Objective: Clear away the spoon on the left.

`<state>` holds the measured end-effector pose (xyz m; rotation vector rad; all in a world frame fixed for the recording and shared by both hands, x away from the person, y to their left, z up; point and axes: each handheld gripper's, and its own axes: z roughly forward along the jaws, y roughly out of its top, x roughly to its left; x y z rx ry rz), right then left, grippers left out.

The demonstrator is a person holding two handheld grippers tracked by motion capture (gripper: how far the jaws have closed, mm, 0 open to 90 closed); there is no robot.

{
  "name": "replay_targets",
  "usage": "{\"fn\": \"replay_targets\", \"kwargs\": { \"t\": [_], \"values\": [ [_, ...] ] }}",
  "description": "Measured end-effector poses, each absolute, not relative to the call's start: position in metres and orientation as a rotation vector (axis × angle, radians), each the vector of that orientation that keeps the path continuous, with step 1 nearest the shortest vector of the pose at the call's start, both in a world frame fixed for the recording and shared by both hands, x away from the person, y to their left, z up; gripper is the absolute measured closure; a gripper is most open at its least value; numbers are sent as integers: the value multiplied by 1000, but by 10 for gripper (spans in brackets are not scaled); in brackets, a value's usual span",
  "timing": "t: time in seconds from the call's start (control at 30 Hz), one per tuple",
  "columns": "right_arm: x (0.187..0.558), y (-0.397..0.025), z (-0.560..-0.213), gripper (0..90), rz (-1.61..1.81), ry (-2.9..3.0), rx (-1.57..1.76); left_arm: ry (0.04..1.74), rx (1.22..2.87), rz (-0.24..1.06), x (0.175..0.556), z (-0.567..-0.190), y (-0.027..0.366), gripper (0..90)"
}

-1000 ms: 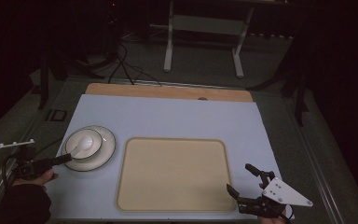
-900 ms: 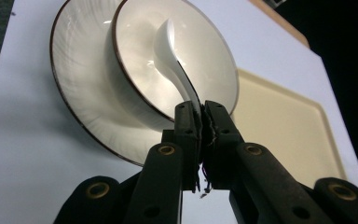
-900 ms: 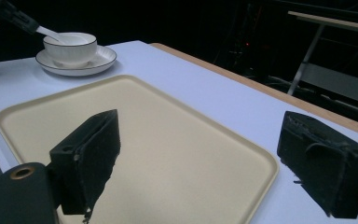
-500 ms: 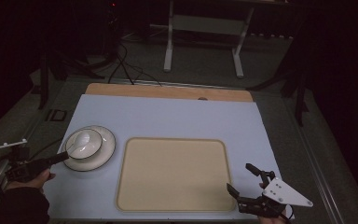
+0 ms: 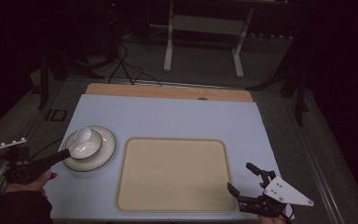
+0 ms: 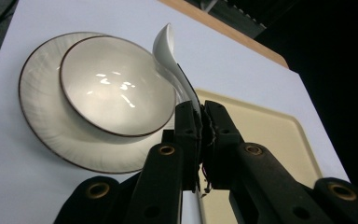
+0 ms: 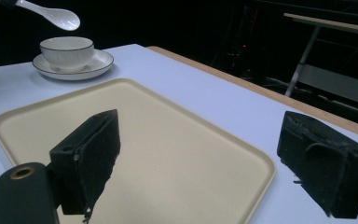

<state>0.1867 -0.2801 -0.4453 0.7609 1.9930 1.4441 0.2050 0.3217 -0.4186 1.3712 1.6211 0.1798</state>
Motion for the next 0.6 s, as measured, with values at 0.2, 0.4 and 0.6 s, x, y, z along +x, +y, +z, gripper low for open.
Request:
{"fn": "replay_targets", "kwargs": {
  "t": [0.2, 0.4, 0.6],
  "values": [
    [187, -279, -445, 129, 1445, 2001, 752, 1595, 1411, 206, 204, -412, 307, 854],
    [188, -279, -446, 129, 1442, 2004, 764, 1579, 1422, 199, 207, -413, 291, 855],
    [189, -278, -447, 129, 1437, 2007, 758, 1563, 1433, 188, 209, -417, 273, 855]
  ]
}}
